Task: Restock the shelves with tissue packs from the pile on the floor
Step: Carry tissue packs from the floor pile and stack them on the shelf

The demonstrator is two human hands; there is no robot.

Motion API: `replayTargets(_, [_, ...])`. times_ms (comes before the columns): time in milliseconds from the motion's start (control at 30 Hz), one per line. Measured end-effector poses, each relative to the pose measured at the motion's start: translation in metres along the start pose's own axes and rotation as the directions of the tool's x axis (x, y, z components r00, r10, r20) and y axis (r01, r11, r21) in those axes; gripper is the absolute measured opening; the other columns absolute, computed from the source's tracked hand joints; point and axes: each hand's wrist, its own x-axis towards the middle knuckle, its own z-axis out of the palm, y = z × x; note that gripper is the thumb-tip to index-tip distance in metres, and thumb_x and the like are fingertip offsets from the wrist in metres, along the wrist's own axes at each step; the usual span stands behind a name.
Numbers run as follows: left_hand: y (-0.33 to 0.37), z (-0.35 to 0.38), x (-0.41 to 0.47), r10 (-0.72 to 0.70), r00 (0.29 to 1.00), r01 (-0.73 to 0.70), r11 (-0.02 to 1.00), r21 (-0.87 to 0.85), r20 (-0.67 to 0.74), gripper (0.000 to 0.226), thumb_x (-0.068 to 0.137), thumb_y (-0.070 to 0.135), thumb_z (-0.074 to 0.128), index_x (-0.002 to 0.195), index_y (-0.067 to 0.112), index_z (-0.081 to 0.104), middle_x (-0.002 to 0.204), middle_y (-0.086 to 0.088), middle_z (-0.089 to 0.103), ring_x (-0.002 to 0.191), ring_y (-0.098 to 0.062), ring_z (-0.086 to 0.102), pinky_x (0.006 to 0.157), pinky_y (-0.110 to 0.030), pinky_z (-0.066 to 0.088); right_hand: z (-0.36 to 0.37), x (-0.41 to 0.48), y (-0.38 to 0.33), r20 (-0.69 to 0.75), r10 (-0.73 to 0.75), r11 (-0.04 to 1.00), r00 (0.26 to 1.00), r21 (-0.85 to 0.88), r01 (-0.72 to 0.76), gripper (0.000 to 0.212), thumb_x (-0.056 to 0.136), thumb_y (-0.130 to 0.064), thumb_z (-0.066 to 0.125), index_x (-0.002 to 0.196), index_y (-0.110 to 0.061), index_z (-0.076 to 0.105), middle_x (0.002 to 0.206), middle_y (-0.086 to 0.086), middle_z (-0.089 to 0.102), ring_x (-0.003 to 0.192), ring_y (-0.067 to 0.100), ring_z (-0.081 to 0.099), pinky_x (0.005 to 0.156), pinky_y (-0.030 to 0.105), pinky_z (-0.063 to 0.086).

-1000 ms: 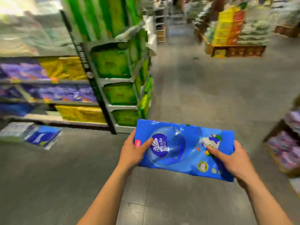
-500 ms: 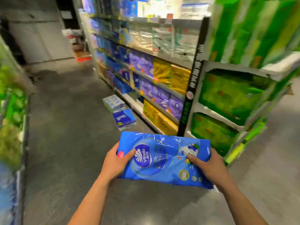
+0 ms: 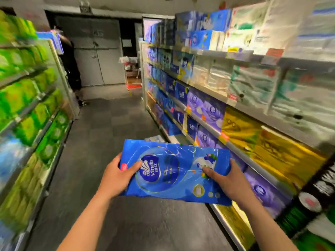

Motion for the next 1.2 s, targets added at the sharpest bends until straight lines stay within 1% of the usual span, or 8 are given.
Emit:
replayTargets(133, [0.017, -0.001, 0.129, -0.006, 1.0, 0.005, 0.997, -0.071, -0.016, 0.034, 0.075, 0.033, 0.087, 0.101, 0.022, 0.068, 0.092, 0.008, 0.078, 0.086, -0.014, 0.074, 0.078, -0.038, 0.058, 0.034, 0.119, -0.038, -0.037, -0.047, 0.998, 0.998, -0.049, 0.045, 0.062, 0.059, -0.068, 0.086, 0.106, -0.037, 0.06, 0.102, -0.014, 0.076, 0.089, 0.01, 0.075, 0.083, 0.046, 0.061])
replayTargets(300, [0.015, 0.017, 0.3, 0.042, 0.999, -0.042, 0.995, -0.09, -0.001, 0.027, 0.082, 0.026, 0.08, 0.103, 0.017, 0.064, 0.066, 0.01, 0.071, 0.044, 0.0, 0.058, 0.045, -0.016, 0.044, 0.069, 0.278, -0.073, -0.058, -0.088, 0.989, 0.994, -0.121, 0.081, 0.073, 0.053, -0.072, 0.083, 0.108, -0.033, 0.057, 0.097, -0.01, 0.077, 0.078, 0.011, 0.077, 0.073, 0.047, 0.063])
replayTargets(500, [0.041, 0.036, 0.51, 0.137, 0.991, -0.137, 0.989, -0.062, 0.0, 0.031, 0.081, 0.036, 0.08, 0.103, 0.021, 0.064, 0.07, 0.008, 0.072, 0.037, -0.006, 0.052, 0.039, -0.024, 0.04, 0.104, 0.46, -0.128, -0.133, -0.197, 0.958, 0.971, -0.238, 0.162, 0.085, 0.052, -0.089, 0.071, 0.115, -0.034, 0.058, 0.106, -0.015, 0.073, 0.091, 0.01, 0.072, 0.082, 0.044, 0.059])
replayTargets(800, [0.09, 0.062, 0.792, 0.315, 0.941, -0.302, 0.947, -0.11, 0.125, 0.052, 0.068, 0.053, 0.079, 0.111, 0.027, 0.067, 0.094, 0.016, 0.076, 0.082, -0.006, 0.073, 0.075, -0.038, 0.058, 0.146, 0.67, -0.226, -0.335, -0.287, 0.925, 0.897, -0.341, 0.169, 0.073, 0.057, -0.081, 0.074, 0.107, -0.029, 0.062, 0.099, -0.016, 0.073, 0.087, 0.007, 0.071, 0.073, 0.031, 0.055])
replayTargets(900, [0.092, 0.079, 0.889, 0.383, 0.903, -0.363, 0.922, -0.135, 0.192, 0.067, 0.062, 0.071, 0.081, 0.114, 0.03, 0.066, 0.101, 0.016, 0.076, 0.092, -0.008, 0.072, 0.087, -0.046, 0.058, 0.165, 0.731, -0.244, -0.394, -0.322, 0.911, 0.861, -0.376, 0.169, 0.044, 0.069, -0.06, 0.08, 0.096, -0.031, 0.062, 0.095, -0.02, 0.07, 0.078, -0.008, 0.065, 0.061, 0.011, 0.046])
replayTargets(1067, [0.125, 0.119, 1.032, 0.49, 0.824, -0.441, 0.87, -0.221, 0.285, 0.062, 0.07, 0.044, 0.087, 0.12, 0.023, 0.057, 0.101, 0.013, 0.07, 0.083, 0.003, 0.068, 0.068, -0.016, 0.053, 0.186, 0.826, -0.278, -0.543, -0.326, 0.913, 0.774, -0.394, 0.108, 0.068, 0.059, -0.076, 0.08, 0.108, -0.03, 0.067, 0.108, -0.012, 0.073, 0.096, 0.014, 0.071, 0.086, 0.044, 0.057])
replayTargets(1133, [0.147, 0.139, 1.076, 0.523, 0.796, -0.467, 0.851, -0.241, 0.304, 0.064, 0.069, 0.034, 0.088, 0.12, 0.023, 0.05, 0.099, 0.016, 0.064, 0.072, 0.012, 0.064, 0.057, -0.008, 0.047, 0.18, 0.855, -0.296, -0.579, -0.327, 0.907, 0.747, -0.415, 0.075, 0.066, 0.063, -0.074, 0.079, 0.111, -0.031, 0.065, 0.11, -0.012, 0.073, 0.099, 0.015, 0.071, 0.088, 0.045, 0.057])
replayTargets(1200, [0.169, 0.157, 1.111, 0.557, 0.767, -0.477, 0.827, -0.296, 0.319, 0.085, 0.057, 0.051, 0.093, 0.124, 0.024, 0.048, 0.103, 0.014, 0.066, 0.082, 0.005, 0.067, 0.063, -0.015, 0.051, 0.173, 0.876, -0.315, -0.608, -0.345, 0.903, 0.715, -0.423, 0.075, 0.058, 0.067, -0.067, 0.081, 0.109, -0.029, 0.066, 0.106, -0.013, 0.074, 0.096, 0.014, 0.072, 0.082, 0.041, 0.057])
